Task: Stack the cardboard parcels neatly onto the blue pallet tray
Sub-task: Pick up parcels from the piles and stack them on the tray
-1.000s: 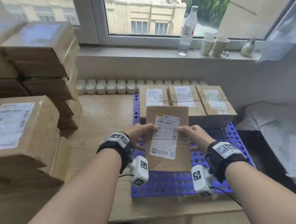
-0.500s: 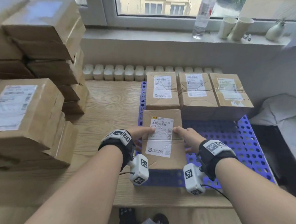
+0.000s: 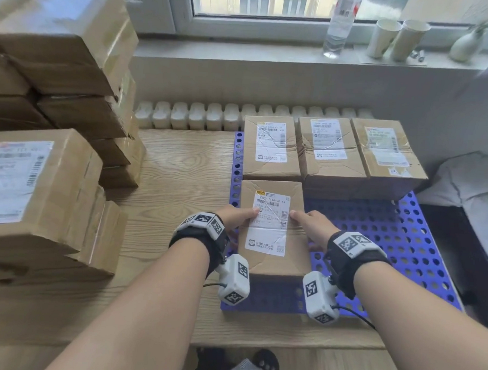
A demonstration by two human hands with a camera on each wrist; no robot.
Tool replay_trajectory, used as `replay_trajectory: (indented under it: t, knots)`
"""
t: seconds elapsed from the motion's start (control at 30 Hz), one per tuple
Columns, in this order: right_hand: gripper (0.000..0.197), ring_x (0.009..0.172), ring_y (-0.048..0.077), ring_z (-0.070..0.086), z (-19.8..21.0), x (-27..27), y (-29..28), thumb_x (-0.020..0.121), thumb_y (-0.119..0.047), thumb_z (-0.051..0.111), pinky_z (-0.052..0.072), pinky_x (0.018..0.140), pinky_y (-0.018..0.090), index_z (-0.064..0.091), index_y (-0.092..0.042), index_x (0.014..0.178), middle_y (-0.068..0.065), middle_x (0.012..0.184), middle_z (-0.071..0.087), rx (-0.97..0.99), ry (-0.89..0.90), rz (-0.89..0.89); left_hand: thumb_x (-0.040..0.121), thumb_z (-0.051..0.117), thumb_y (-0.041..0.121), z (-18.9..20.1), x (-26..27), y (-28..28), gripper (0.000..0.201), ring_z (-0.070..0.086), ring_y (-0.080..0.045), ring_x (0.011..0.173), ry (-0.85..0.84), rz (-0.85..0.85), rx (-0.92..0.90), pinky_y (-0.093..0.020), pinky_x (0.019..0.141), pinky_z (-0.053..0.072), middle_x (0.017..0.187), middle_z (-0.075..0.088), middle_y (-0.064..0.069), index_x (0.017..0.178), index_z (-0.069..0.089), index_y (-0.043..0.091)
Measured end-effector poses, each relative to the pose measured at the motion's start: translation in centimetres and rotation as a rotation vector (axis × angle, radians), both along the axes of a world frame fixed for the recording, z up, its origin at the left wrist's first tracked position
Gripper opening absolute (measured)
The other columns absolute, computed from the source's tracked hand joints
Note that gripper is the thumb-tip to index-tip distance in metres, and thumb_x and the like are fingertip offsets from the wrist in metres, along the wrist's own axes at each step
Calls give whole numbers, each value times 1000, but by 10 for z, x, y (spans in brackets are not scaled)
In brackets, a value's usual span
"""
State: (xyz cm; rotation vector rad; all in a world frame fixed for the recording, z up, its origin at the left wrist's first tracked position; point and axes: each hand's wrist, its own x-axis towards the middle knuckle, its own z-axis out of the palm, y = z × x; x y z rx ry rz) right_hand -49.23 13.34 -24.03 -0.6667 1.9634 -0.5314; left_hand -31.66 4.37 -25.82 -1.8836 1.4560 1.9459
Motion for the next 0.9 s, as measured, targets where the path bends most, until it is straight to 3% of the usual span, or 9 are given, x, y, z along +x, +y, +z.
replay_trajectory:
  t: [0.1, 0.2, 0.27, 0.4, 0.5, 0.63, 0.73, 0.9]
  knots:
    - [50, 84, 23, 54, 0, 1, 2, 98, -41, 48, 52, 71, 35, 52, 2, 122, 6, 93, 53, -7, 21, 4, 84, 67, 54, -2, 0, -1, 67, 65, -33, 109, 0, -15, -7, -54, 91, 55, 127, 63, -11, 131, 56, 9]
    - [39, 88, 24, 57, 0, 1, 1, 97, -43, 47, 55, 79, 40, 57, -7, 108, 7, 97, 57, 4, 47, 26, 71, 68, 67, -5, -1, -3, 84, 63, -31, 112, -31, -68, -45, -50, 95, 53, 129, 62, -9, 133, 55, 11]
    - [39, 90, 24, 56, 2, 1, 0, 96, -46, 48, 56, 80, 41, 52, -10, 111, 8, 103, 57, 20, 114, 56, 68, 65, 70, -2, -4, -4, 93, 62, -29, 115, -73, -108, -87, -46, 98, 52, 134, 59, -9, 138, 51, 10]
    - [50, 102, 27, 56, 9, 2, -2, 96, -47, 46, 44, 78, 34, 44, -9, 128, 10, 122, 57, -7, 355, 188, 92, 52, 59, 19, -11, 1, 78, 53, -31, 126, -179, -190, -259, -43, 102, 48, 144, 49, -14, 145, 40, 3]
    - [44, 109, 32, 56, 19, 8, -4, 94, -43, 46, 46, 81, 38, 44, -10, 123, 12, 122, 56, -59, 573, 312, 96, 51, 51, 30, -11, 6, 73, 49, -30, 129, -240, -246, -420, -38, 103, 45, 147, 45, -13, 147, 34, 2]
    - [47, 119, 29, 47, 37, 20, -2, 94, -40, 47, 45, 92, 42, 40, -14, 132, 10, 128, 49, -111, 810, 465, 96, 53, 44, 50, 3, 15, 63, 49, -26, 130, -312, -339, -697, -37, 102, 42, 146, 47, -8, 147, 35, 13]
    - [49, 122, 26, 45, 49, 27, -3, 94, -41, 49, 45, 96, 43, 39, -18, 136, 7, 133, 46, -149, 865, 573, 94, 54, 41, 67, 17, 21, 60, 46, -26, 131, -386, -397, -799, -41, 107, 40, 146, 46, -6, 147, 37, 20]
    - [46, 125, 24, 46, 71, 51, -7, 95, -38, 46, 44, 97, 40, 41, -20, 137, 4, 137, 48, -246, 836, 733, 93, 56, 43, 83, 48, 36, 60, 43, -24, 135, -454, -321, -813, -41, 110, 38, 150, 42, -2, 147, 39, 24]
